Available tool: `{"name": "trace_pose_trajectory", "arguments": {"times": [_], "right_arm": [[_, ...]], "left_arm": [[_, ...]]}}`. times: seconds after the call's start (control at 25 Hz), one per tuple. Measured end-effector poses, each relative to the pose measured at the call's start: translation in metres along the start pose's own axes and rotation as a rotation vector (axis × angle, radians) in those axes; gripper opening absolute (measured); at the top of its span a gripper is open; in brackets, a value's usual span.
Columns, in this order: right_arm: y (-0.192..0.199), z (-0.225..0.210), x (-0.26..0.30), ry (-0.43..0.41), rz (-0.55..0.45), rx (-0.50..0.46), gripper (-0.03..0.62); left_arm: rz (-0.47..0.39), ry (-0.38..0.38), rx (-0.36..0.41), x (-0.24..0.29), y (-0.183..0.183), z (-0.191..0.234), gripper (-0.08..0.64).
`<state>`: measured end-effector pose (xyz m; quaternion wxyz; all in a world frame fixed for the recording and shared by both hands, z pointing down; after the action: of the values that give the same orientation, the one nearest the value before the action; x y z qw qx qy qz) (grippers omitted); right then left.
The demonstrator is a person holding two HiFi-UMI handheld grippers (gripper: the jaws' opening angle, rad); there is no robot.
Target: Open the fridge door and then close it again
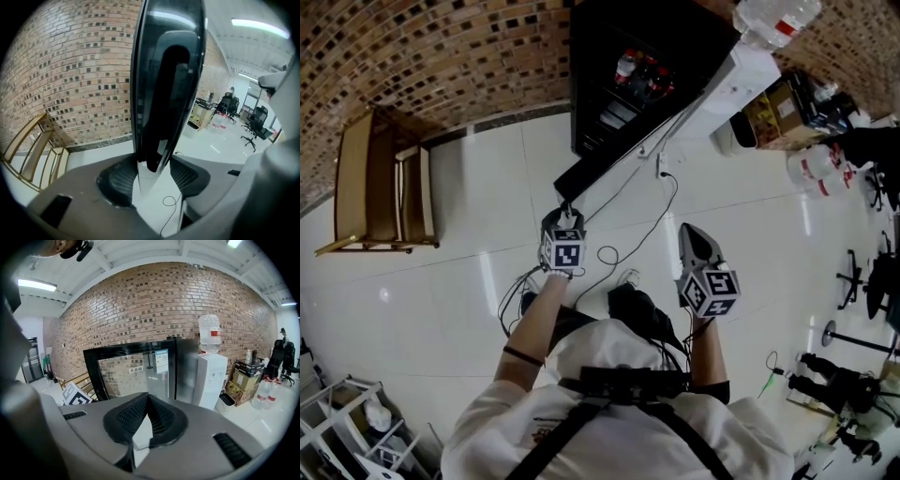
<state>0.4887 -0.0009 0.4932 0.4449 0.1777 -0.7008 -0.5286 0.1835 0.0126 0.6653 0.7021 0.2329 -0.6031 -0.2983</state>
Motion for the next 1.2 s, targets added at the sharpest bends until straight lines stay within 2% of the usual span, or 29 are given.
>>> {"name": "trace_pose_trajectory", "arguments": {"times": [0.12,0.24,0.4,0.52,0.84,1.2], "right_arm": [[-0.009,-0.002,0.008,0.007,-0.008,-0.001,0.000],[-0.018,-0.005,0.016,0.016,-0.024,0.000,0.000],[-0.026,-0.002,0.029,0.018,-0.032,-0.007,0.000],[-0.030,0.002,0.041,0.014,-0.028,-0.017,0.000],[-0.048,0.006,0.080,-0.014,-0.034,-0.051,0.000],[-0.068,0.008,0.139,-0.015,-0.074,-0.070,0.000]], "left_arm": [[-0.018,-0.048,-0.008,0.009,-0.015,0.019,0.219],[-0.070,-0.109,-0.042,0.012,-0.026,0.032,0.205],[-0.113,-0.133,-0.084,0.026,-0.047,0.051,0.163],[-0.118,-0.136,-0.074,0.042,-0.069,0.075,0.152],[-0.150,-0.066,-0.020,0.088,-0.128,0.122,0.152],[-0.189,0.080,0.115,0.149,-0.192,0.159,0.152]]}}
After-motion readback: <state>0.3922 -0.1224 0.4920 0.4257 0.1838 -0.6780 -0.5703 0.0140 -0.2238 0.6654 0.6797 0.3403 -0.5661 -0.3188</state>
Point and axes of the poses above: the fingertips, and each gripper's own axes: x forward along the fingers, z to its left, y out of its underside, the point moved 9 cm from there along -x, backward along the fingers, and after that the axes turned 5 degrees about -x, right-handed, at the moved point
